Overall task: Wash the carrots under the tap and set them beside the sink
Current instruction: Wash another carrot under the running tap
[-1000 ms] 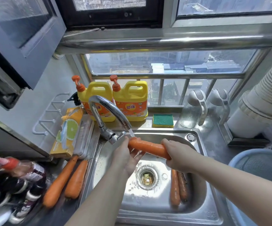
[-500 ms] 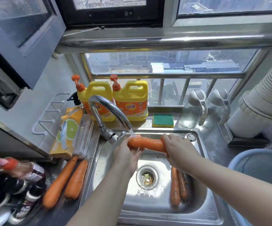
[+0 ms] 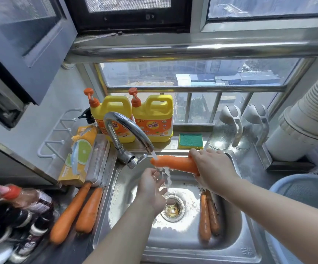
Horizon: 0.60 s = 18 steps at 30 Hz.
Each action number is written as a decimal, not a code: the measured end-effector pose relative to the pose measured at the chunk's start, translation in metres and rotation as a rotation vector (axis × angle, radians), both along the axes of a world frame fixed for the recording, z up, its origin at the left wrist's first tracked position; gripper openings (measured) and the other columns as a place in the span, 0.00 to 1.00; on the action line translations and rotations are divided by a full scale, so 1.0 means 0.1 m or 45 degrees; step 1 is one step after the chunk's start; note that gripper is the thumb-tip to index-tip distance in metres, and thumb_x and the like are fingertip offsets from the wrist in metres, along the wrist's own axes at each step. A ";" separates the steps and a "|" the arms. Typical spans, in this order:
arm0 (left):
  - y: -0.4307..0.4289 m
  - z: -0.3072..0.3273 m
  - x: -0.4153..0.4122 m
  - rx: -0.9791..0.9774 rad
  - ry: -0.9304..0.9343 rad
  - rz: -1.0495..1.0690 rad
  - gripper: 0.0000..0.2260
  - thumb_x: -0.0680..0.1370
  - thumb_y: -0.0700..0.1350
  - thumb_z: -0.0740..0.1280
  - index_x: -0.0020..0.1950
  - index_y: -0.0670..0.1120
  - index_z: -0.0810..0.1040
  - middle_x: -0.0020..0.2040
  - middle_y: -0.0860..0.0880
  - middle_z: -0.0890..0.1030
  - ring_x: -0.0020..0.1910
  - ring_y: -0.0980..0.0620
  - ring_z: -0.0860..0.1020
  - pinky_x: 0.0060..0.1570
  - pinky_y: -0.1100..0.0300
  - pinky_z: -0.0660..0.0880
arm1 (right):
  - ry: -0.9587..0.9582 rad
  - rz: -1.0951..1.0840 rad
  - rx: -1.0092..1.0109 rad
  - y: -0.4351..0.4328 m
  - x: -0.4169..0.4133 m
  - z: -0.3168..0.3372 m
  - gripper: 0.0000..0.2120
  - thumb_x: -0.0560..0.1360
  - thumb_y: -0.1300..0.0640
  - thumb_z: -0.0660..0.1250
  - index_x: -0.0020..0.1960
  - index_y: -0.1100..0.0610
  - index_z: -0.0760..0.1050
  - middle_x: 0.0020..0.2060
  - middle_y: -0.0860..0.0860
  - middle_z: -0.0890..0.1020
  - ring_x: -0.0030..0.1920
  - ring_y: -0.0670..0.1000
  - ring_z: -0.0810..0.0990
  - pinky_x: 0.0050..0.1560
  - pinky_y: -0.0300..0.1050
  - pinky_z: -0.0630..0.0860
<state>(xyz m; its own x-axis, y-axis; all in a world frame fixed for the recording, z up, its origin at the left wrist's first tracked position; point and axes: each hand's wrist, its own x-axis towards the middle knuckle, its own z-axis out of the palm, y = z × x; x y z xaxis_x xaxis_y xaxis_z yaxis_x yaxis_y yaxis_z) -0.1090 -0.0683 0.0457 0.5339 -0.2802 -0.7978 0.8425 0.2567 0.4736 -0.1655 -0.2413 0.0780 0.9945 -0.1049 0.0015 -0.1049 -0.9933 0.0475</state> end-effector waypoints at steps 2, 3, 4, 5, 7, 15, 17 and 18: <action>-0.04 0.06 -0.03 -0.011 -0.076 -0.028 0.14 0.82 0.50 0.62 0.64 0.46 0.76 0.63 0.45 0.76 0.64 0.41 0.72 0.68 0.24 0.56 | 0.051 0.003 0.059 0.01 -0.01 0.02 0.19 0.73 0.50 0.68 0.62 0.49 0.68 0.53 0.47 0.81 0.54 0.55 0.79 0.50 0.49 0.71; -0.06 0.07 -0.02 -0.041 -0.120 -0.009 0.15 0.83 0.50 0.62 0.67 0.46 0.75 0.63 0.46 0.76 0.66 0.41 0.73 0.68 0.25 0.59 | 0.090 0.004 0.115 0.03 -0.01 0.03 0.19 0.73 0.50 0.68 0.61 0.49 0.68 0.52 0.47 0.81 0.53 0.55 0.80 0.47 0.48 0.71; -0.07 0.07 0.00 -0.078 -0.157 0.028 0.15 0.83 0.50 0.62 0.68 0.45 0.74 0.64 0.47 0.77 0.67 0.42 0.74 0.68 0.27 0.62 | 0.135 0.002 0.188 0.04 -0.01 0.04 0.19 0.72 0.50 0.68 0.61 0.49 0.69 0.51 0.48 0.81 0.51 0.55 0.80 0.45 0.48 0.72; -0.08 0.07 0.03 -0.115 -0.181 0.075 0.16 0.84 0.50 0.61 0.69 0.43 0.74 0.65 0.45 0.78 0.66 0.42 0.75 0.68 0.30 0.65 | 0.175 0.002 0.269 0.07 -0.01 0.05 0.19 0.72 0.50 0.68 0.61 0.49 0.70 0.50 0.48 0.81 0.50 0.55 0.80 0.44 0.48 0.73; -0.09 0.06 0.09 -0.132 -0.203 0.167 0.18 0.85 0.51 0.59 0.69 0.39 0.73 0.62 0.41 0.80 0.61 0.42 0.78 0.62 0.36 0.74 | 0.217 0.019 0.378 0.13 -0.01 0.06 0.19 0.71 0.50 0.69 0.60 0.49 0.70 0.50 0.48 0.82 0.48 0.54 0.80 0.43 0.47 0.75; -0.02 0.08 0.23 -0.065 -0.255 0.333 0.17 0.85 0.48 0.60 0.69 0.39 0.70 0.59 0.39 0.80 0.54 0.44 0.81 0.46 0.48 0.78 | 0.374 -0.078 0.985 0.00 0.05 0.19 0.17 0.71 0.40 0.75 0.55 0.45 0.76 0.43 0.45 0.83 0.39 0.45 0.82 0.35 0.35 0.75; -0.05 0.06 0.18 -0.031 -0.301 0.271 0.16 0.84 0.42 0.62 0.70 0.38 0.69 0.63 0.37 0.78 0.58 0.43 0.80 0.54 0.47 0.78 | 0.349 -0.079 1.015 -0.01 0.05 0.16 0.15 0.72 0.40 0.75 0.53 0.47 0.78 0.41 0.47 0.85 0.37 0.47 0.84 0.32 0.35 0.75; -0.06 0.04 0.15 -0.037 -0.321 0.241 0.16 0.83 0.40 0.63 0.70 0.38 0.69 0.64 0.37 0.78 0.60 0.43 0.79 0.58 0.47 0.77 | 0.341 -0.083 1.010 -0.02 0.04 0.13 0.14 0.72 0.40 0.75 0.52 0.46 0.78 0.39 0.47 0.84 0.36 0.46 0.83 0.32 0.35 0.74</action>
